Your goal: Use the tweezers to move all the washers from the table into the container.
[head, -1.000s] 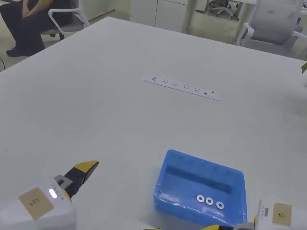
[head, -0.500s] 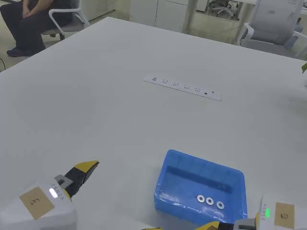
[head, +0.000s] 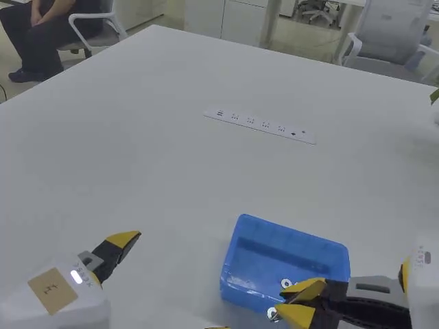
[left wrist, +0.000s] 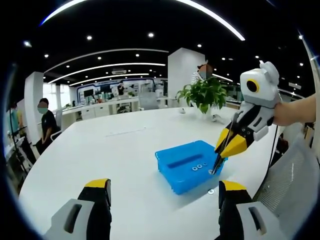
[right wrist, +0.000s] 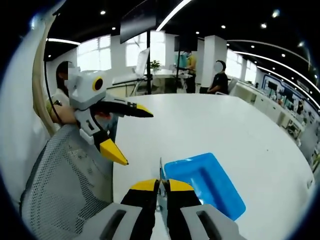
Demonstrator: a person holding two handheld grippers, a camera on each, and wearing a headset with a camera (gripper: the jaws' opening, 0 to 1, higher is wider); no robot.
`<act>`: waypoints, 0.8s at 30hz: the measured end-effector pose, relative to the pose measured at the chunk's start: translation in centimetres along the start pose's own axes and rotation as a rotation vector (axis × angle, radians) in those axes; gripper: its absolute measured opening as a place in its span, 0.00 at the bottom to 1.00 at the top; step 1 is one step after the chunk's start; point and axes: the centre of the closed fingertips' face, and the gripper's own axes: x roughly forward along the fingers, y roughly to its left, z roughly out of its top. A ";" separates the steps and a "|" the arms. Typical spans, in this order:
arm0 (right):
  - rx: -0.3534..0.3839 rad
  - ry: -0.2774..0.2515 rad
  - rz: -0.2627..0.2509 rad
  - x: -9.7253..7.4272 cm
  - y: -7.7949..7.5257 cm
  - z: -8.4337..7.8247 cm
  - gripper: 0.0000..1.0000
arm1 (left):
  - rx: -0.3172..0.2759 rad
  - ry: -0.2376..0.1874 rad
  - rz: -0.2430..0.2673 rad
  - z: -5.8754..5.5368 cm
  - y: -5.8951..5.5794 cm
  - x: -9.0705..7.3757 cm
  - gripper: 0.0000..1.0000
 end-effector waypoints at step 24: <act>0.508 -0.188 -0.125 1.3 -8.4 1.2 0.03 | 0.008 0.017 -0.012 -0.3 -0.2 0.2 0.90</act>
